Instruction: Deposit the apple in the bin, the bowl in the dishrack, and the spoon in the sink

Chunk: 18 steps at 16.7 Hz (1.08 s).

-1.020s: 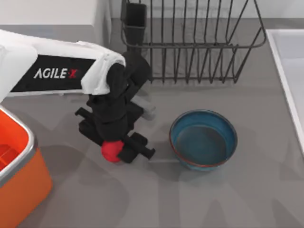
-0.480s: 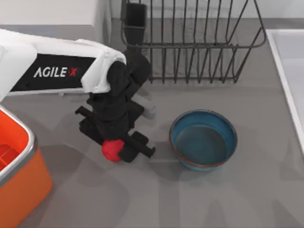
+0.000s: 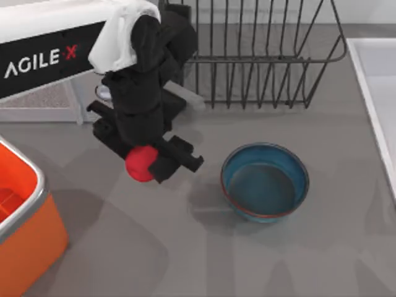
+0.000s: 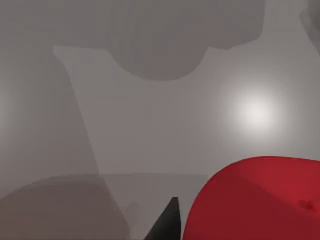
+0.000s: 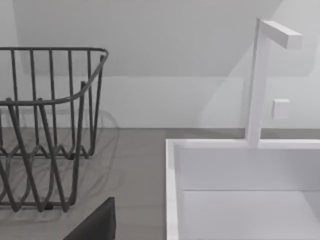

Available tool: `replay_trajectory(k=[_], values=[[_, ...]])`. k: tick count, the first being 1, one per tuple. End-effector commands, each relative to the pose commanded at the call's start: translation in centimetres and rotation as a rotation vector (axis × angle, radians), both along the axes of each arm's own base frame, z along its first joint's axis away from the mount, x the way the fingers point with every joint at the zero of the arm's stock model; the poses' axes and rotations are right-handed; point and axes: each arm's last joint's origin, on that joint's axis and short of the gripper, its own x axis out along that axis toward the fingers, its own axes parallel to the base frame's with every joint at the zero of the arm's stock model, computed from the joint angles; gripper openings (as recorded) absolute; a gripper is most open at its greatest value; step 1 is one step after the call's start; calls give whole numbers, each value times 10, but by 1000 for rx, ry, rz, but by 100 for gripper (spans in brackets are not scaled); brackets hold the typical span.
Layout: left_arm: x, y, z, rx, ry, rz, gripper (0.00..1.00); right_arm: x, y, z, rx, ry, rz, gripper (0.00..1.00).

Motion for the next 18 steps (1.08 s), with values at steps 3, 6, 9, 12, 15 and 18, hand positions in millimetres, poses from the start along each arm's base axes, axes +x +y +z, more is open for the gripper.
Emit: replay_trajectory(k=[3,6,9,12,15,18], values=[[-1,1,13,-6,-9,1,0,0,0,0,0,0,0,100],[-1,1,11,-3,-6,0,0,0,0,0,0,0,0,100],[-1,18,17,9,-11,45,0,0,0,0,0,0,0,100],[-9,67,36,35,-36,182,0,0,0,0,0,0,0,100],[-34,128,58,70,-74,364,0,0,0,0,0,0,0,100],[-67,175,70,111,-101,534,0,0,0,0,0,0,0,100]])
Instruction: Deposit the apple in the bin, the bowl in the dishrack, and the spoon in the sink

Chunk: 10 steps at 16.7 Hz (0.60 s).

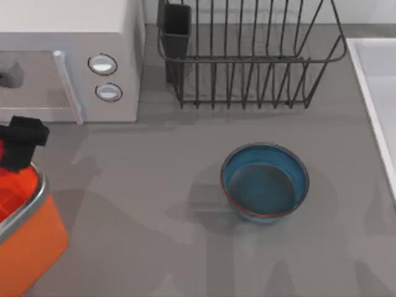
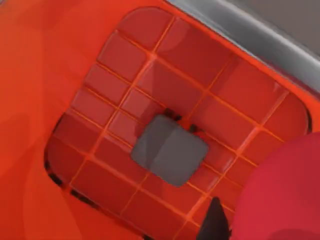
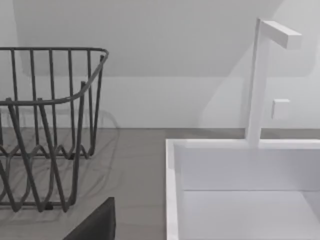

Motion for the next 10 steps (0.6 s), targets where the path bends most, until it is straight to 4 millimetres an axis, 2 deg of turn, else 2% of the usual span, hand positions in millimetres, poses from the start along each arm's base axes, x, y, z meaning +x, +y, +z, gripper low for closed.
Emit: replay_trajectory(k=[3,8,10], values=[[-18,19,1,23,-2,87,0,0,0,0,0,0,0,100],[-16,18,3,14,-18,82,0,0,0,0,0,0,0,100],[-15,20,-7,15,-14,83,0,0,0,0,0,0,0,100]])
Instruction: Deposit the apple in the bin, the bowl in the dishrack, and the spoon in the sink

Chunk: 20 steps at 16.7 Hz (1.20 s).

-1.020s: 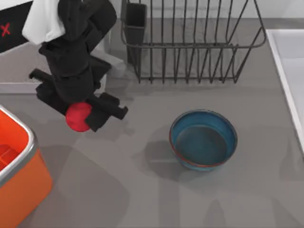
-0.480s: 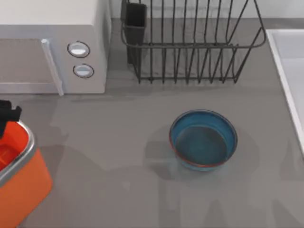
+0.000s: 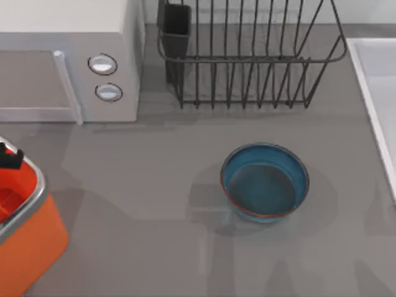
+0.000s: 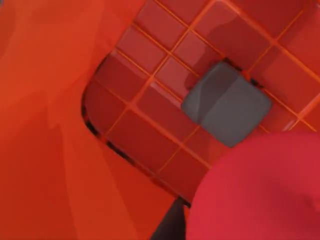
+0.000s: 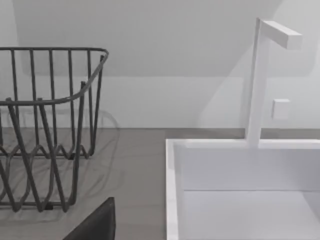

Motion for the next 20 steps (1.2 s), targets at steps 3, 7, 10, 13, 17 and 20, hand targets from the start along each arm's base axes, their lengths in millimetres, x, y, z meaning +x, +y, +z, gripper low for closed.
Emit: replay_trajectory(k=[3,7,10,13,17,20], values=[[2,5,-30,3,-2,7,0,0,0,0,0,0,0,100],[0,10,-60,8,12,8,0,0,0,0,0,0,0,100],[0,10,-61,8,13,8,0,0,0,0,0,0,0,100],[0,10,-61,8,13,8,15,0,0,0,0,0,0,100],[0,10,-61,8,13,8,45,0,0,0,0,0,0,100],[0,10,-61,8,13,8,68,0,0,0,0,0,0,100]])
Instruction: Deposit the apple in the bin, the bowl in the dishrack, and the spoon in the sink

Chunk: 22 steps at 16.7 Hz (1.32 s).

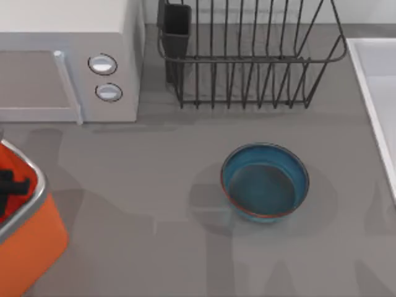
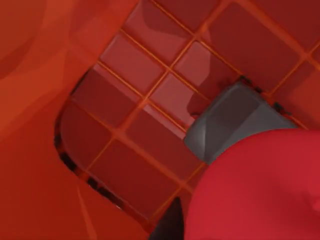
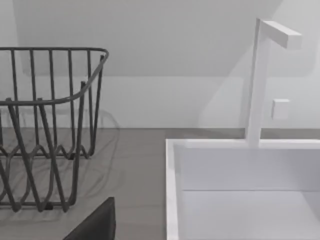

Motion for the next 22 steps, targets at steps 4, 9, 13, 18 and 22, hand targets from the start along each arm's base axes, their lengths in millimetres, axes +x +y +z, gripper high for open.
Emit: replay_trajectory(k=[4,9,13,18,22], values=[[0,0,0,0,0,0,98,0,0,0,0,0,0,100],[0,0,0,0,0,0,100,0,0,0,0,0,0,100],[-1,0,7,-23,-20,-1,100,0,0,0,0,0,0,100],[-13,-1,11,-37,-136,-5,100,0,0,0,0,0,0,100],[-43,-1,13,-62,-375,-10,100,0,0,0,0,0,0,100]])
